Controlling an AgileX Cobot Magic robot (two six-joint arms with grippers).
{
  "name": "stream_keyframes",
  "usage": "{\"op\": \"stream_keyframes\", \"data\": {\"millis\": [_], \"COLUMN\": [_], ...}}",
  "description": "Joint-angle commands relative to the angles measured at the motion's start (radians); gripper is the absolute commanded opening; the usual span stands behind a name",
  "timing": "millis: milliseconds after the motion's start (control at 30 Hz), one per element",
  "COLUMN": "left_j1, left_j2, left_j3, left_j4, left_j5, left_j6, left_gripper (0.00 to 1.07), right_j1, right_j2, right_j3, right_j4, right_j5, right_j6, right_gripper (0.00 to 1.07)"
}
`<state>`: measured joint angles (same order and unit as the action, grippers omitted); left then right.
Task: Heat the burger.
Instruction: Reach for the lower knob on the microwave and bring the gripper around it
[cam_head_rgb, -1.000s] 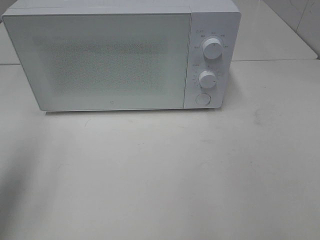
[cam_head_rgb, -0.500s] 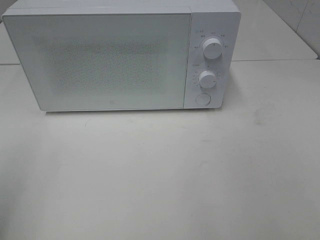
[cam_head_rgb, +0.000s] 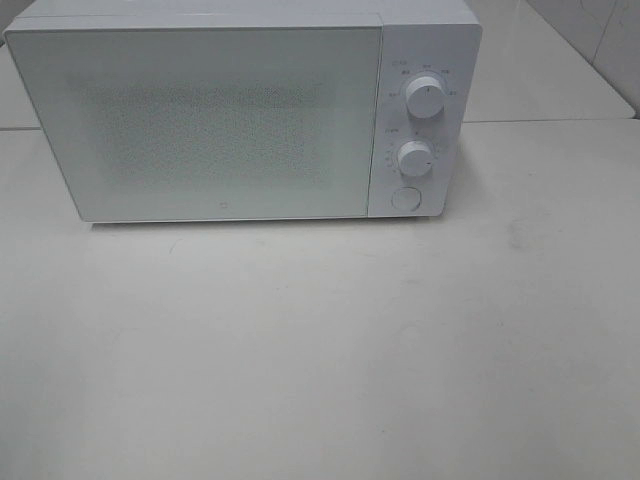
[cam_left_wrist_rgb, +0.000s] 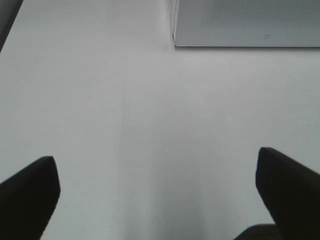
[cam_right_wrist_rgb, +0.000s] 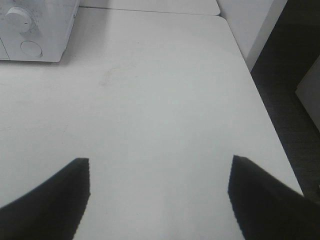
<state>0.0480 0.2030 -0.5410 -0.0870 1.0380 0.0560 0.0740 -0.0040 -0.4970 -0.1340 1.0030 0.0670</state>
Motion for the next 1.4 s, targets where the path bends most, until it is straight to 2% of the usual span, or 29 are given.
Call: {"op": "stream_keyframes", "data": {"millis": [33,400,1400], "left_j1": [0.002,0.002,0.002], "left_j2": [-0.048,-0.238,-0.234], "left_j3": [0.023,0.025,0.025], "left_j4": [0.004,0.008,0.009], "left_j5": [0.033,0.032,0.032], "left_j6": [-0.006,-0.011,-0.011], "left_gripper": [1.00,1.00,1.00], "right_j1": [-0.007,-0.007,-0.007], "right_j2": [-0.027,-0.027,-0.027], "right_j3": [0.000,0.000,0.000], "right_j4": [-0.009,-0.009,-0.009], "right_j5": [-0.008,-0.008,-0.008], "right_j6": [0.002,0.002,0.002], "right_gripper": [0.76,0.76,0.76]}}
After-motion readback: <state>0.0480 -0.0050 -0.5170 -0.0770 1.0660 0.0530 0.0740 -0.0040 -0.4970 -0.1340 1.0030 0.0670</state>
